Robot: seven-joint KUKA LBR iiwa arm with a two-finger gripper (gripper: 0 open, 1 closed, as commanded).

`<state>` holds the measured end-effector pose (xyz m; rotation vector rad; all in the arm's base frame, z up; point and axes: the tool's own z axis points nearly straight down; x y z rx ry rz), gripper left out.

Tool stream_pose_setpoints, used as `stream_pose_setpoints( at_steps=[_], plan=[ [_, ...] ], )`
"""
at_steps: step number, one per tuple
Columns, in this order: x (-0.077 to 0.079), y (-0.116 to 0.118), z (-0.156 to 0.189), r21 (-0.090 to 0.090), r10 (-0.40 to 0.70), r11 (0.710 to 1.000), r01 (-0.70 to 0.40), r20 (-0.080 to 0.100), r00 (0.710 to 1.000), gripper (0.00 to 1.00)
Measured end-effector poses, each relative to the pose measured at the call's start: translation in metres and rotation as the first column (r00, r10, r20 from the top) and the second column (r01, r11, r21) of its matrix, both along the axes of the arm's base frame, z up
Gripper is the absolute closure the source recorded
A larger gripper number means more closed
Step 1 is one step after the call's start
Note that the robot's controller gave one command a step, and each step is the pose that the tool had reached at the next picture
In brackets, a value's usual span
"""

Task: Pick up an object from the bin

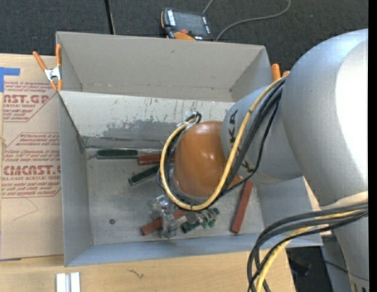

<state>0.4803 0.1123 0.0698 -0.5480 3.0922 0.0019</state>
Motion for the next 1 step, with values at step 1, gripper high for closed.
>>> stream_pose_setpoints(
  at_steps=[1],
  plan=[
    [0.0111,-0.0033,0.1350,0.001,-0.035,0.999,0.035,0.008,0.999,1.00]
  ],
)
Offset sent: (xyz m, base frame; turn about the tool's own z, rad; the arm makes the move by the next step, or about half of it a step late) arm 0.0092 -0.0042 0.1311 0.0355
